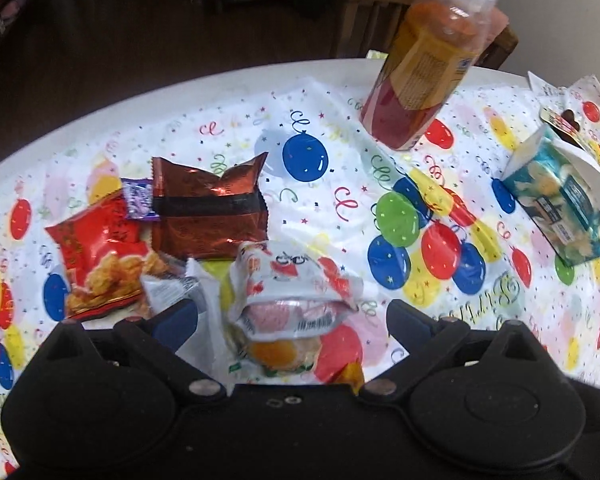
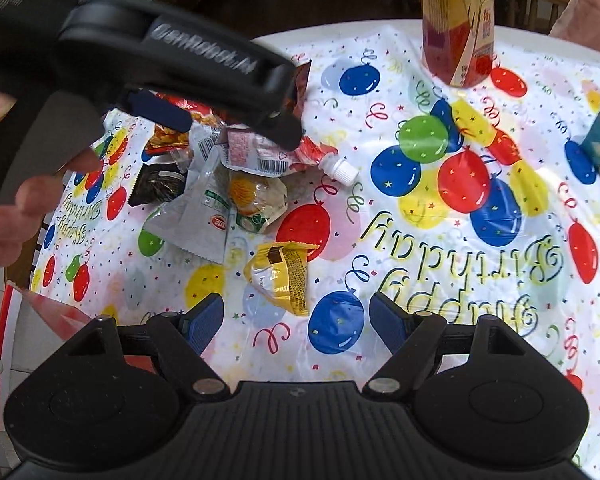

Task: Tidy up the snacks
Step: 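Grasp the white printed pouch with the left tool while the right tool grasps the yellow candy, then carry the white pouch and yellow candy into the white box and release both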

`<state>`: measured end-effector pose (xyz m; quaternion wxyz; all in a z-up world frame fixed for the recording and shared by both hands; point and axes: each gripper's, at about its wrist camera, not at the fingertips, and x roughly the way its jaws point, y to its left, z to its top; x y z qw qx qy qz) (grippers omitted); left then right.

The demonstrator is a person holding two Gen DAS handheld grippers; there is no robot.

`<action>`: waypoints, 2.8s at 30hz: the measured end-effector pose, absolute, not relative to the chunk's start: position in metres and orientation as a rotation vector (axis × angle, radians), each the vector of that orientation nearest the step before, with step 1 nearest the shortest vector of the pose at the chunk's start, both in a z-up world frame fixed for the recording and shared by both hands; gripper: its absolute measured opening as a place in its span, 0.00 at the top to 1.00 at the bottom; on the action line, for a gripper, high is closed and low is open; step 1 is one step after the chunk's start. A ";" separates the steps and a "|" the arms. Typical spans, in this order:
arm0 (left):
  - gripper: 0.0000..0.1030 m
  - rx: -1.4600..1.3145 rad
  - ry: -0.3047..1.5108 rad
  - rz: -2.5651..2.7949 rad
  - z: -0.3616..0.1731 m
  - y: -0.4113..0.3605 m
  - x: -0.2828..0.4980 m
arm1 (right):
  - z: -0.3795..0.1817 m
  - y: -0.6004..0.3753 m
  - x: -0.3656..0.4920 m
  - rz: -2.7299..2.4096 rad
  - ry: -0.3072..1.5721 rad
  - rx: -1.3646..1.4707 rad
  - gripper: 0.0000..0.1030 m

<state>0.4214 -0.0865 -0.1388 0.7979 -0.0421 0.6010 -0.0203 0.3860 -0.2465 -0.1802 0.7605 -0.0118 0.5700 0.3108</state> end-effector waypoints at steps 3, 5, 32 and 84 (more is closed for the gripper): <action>0.02 -0.086 1.318 -0.046 -0.149 -0.090 0.433 | -0.189 -0.243 0.389 0.680 1.253 -0.027 0.22; 0.02 -0.067 1.339 -0.044 -0.156 -0.092 0.439 | -0.193 -0.240 0.392 0.680 1.261 -0.026 0.22; 0.24 -0.098 1.391 -0.038 -0.177 -0.087 0.447 | -0.210 -0.209 0.395 0.695 1.237 -0.033 0.71; 0.25 -0.228 1.103 -0.179 -0.014 -0.018 0.207 | -0.043 -0.219 0.226 0.690 1.053 -0.054 0.72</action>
